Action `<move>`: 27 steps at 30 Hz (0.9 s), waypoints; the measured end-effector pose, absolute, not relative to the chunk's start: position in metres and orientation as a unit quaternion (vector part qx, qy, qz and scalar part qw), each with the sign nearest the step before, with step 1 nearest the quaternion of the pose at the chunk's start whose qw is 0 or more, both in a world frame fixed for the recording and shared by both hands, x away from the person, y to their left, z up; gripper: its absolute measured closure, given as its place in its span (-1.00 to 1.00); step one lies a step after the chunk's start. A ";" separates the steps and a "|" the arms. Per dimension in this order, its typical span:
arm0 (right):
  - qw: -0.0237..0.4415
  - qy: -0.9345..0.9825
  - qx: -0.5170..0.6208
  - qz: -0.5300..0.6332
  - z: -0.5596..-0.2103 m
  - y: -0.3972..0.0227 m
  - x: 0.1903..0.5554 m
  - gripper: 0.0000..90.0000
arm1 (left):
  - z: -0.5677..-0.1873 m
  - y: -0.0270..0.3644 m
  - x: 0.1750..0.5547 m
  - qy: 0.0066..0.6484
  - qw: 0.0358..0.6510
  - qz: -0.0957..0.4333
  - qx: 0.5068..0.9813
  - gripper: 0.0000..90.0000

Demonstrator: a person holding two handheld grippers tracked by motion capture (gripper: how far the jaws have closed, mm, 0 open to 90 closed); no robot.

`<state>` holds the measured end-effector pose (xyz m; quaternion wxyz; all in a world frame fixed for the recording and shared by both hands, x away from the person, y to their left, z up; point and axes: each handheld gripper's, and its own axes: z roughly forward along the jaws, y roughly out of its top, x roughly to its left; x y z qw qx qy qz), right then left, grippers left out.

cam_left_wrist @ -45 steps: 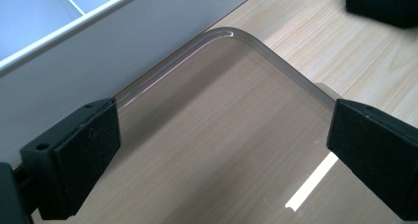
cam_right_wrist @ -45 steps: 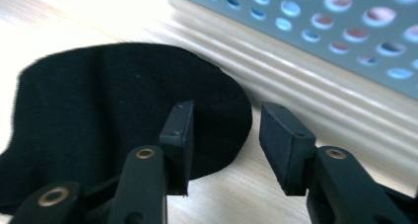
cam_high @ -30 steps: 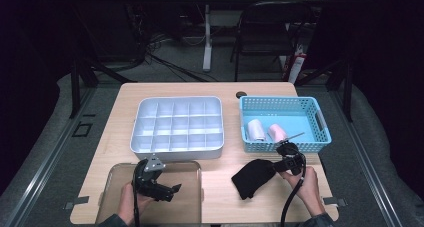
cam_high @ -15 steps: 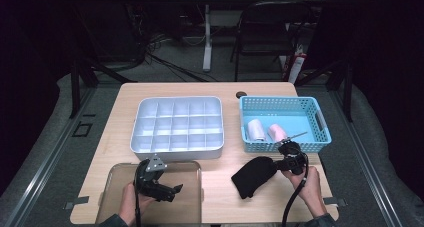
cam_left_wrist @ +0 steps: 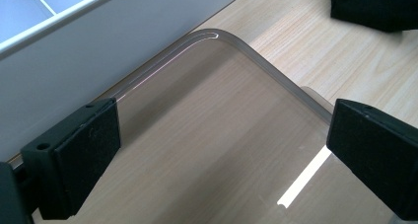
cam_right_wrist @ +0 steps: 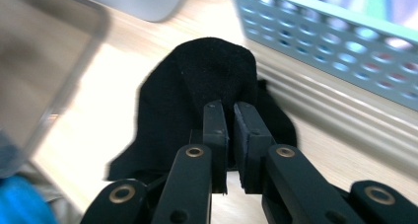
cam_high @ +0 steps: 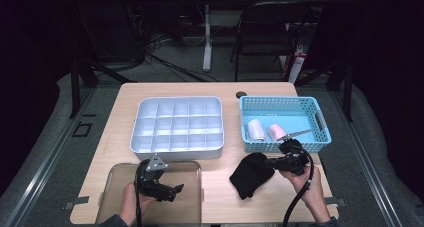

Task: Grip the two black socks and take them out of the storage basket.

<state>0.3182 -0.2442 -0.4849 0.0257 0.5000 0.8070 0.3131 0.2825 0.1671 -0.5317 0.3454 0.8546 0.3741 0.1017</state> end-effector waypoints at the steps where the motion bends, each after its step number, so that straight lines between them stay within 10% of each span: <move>1: 0.023 0.811 0.493 0.314 -0.483 -0.241 0.317 0.88 | -0.532 0.167 0.282 0.374 0.346 0.102 0.855 -0.99; 27: -0.049 0.866 0.416 0.275 -0.513 -0.165 0.305 0.86 | -0.533 0.164 0.283 0.368 0.336 0.097 0.861 -0.99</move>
